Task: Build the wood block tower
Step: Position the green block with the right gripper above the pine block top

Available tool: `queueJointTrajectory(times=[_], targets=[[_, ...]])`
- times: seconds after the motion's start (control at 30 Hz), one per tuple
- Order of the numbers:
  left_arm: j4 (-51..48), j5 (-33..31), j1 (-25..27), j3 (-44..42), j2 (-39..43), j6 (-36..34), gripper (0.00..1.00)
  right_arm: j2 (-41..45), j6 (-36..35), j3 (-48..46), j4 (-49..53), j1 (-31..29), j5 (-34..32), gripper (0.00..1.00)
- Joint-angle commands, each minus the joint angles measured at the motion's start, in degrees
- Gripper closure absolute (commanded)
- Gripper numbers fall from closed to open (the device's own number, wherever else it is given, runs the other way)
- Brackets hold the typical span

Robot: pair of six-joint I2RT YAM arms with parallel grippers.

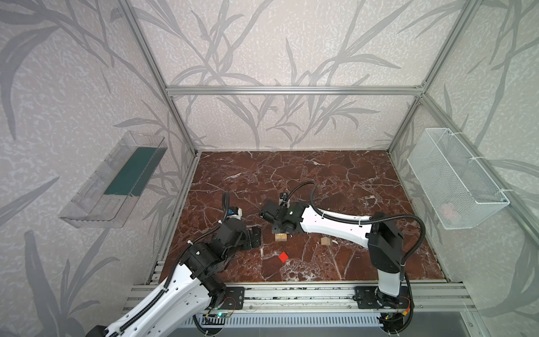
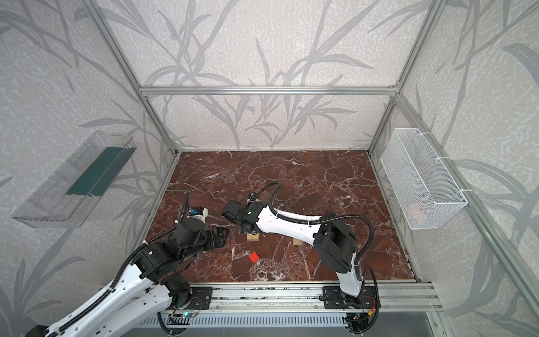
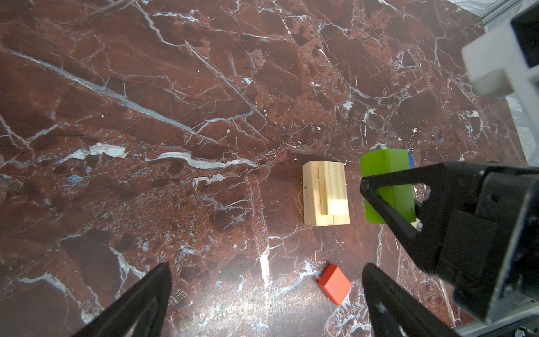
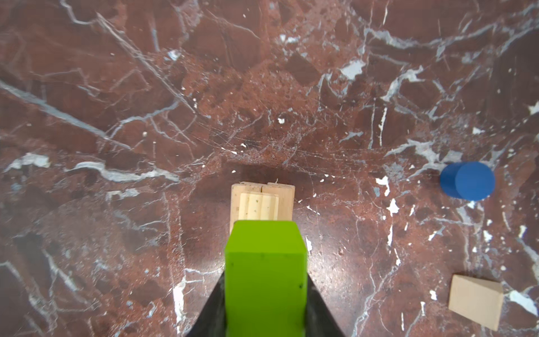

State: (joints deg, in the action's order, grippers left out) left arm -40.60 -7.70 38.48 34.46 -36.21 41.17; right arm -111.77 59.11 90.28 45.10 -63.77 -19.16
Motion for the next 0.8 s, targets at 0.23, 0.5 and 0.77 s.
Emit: queueJointTrajectory(times=[0.23, 0.5, 0.77], targets=[[-3.35, -2.58, -0.42, 1.32, 0.46, 1.92, 0.00, -1.85, 3.85, 0.77, -0.46, -0.58, -1.98, 0.77], [-4.22, -3.26, -0.49, 1.06, 0.71, 2.43, 0.00, -4.54, 3.84, 3.52, 0.42, -0.58, -2.79, 0.77], [-4.49, -3.73, -0.51, 1.12, 1.03, 2.47, 0.00, -6.08, 4.35, 4.48, 1.31, -0.74, -3.19, 0.76]])
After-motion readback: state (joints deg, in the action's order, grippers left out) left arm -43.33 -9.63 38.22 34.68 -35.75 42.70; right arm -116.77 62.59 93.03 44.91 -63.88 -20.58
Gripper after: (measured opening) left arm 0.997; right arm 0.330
